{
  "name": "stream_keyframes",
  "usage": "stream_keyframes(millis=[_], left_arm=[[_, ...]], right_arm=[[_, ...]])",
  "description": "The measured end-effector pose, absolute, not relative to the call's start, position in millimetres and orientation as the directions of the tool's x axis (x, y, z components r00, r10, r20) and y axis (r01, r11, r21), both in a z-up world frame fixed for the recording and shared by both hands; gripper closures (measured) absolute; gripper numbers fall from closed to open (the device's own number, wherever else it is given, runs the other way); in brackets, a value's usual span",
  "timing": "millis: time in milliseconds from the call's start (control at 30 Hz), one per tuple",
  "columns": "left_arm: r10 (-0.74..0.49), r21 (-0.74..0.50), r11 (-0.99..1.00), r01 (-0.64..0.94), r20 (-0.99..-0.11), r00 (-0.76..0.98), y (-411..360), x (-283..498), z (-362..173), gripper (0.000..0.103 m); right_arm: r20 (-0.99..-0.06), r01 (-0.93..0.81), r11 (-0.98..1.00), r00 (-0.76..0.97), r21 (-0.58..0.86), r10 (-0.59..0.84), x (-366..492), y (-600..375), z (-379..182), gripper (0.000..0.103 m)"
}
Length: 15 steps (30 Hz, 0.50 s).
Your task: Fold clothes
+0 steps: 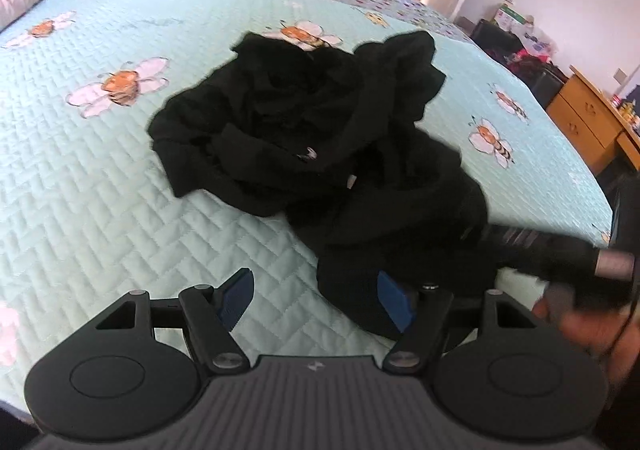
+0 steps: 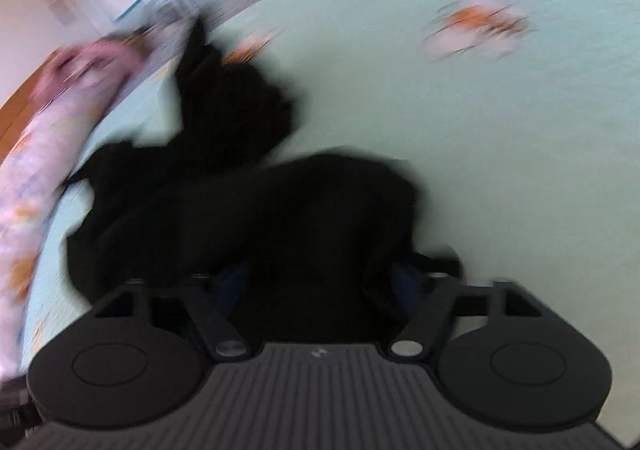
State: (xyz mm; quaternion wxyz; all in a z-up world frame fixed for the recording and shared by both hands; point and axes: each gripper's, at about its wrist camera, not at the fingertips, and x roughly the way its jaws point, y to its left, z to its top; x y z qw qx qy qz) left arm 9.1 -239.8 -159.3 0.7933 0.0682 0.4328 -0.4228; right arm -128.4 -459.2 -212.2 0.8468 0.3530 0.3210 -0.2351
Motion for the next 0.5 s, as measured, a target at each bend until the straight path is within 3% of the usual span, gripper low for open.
stream_keyframes(millis=[33,67,233,333,500], left_arm=[[-0.611,-0.254,0.64,0.725,-0.74,0.28,-236,9,-156,0.032],[-0.612,-0.252,0.647,0.72,-0.735,0.292,-232,11,-152,0.032],[-0.616,-0.255,0.671,0.696,-0.714,0.333,-215,18,-141,0.032],[-0.618,-0.268,0.675,0.688,-0.714,0.329,-211,22,-142,0.032],[-0.633,-0.256,0.638,0.726,-0.711,0.306,-226,25,-143,0.032]], right_arm=[[-0.697,0.579,0.668,0.706,0.468,-0.123,-121,-446,-211,0.082],[-0.676,0.537,0.674,0.733,0.508,-0.074,-116,-436,-209,0.084],[-0.618,0.406,0.727,0.785,0.553,0.032,-114,-400,-191,0.085],[-0.668,0.446,0.743,0.744,0.499,0.002,-132,-402,-197,0.084],[-0.671,0.541,0.689,0.734,0.482,-0.107,-183,-422,-199,0.085]])
